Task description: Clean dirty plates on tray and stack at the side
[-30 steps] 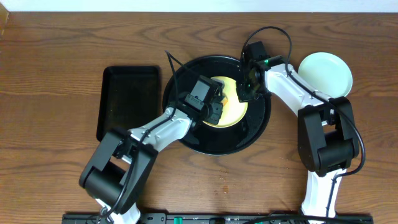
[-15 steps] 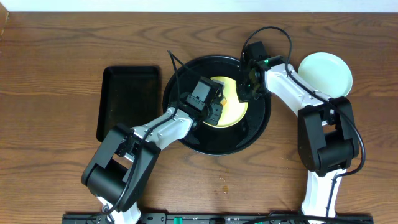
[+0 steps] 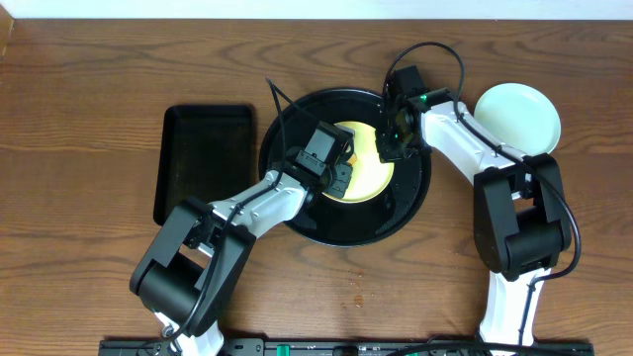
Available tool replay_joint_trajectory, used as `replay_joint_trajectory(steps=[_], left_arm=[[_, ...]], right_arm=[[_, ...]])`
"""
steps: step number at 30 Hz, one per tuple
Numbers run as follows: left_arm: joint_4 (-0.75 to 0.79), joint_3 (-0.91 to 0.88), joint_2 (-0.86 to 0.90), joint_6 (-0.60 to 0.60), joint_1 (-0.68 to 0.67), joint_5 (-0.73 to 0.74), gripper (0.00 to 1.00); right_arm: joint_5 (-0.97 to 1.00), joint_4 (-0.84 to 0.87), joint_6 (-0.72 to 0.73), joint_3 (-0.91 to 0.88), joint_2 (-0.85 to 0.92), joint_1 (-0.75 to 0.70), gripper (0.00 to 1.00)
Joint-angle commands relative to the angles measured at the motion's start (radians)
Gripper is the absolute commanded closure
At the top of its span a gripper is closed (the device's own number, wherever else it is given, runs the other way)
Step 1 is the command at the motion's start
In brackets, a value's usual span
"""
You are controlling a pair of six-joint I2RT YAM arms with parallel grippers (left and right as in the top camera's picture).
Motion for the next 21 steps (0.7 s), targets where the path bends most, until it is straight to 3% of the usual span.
replay_joint_trajectory(steps=[1, 21], left_arm=[[0.005, 0.006, 0.046, 0.024, 0.003, -0.034, 0.93], [0.064, 0.006, 0.083, 0.066, 0.012, -0.117, 0.92]], right_arm=[[0.002, 0.0, -0.004, -0.015, -0.013, 0.01, 0.99], [0.002, 0.004, -0.004, -0.015, -0.013, 0.01, 0.99]])
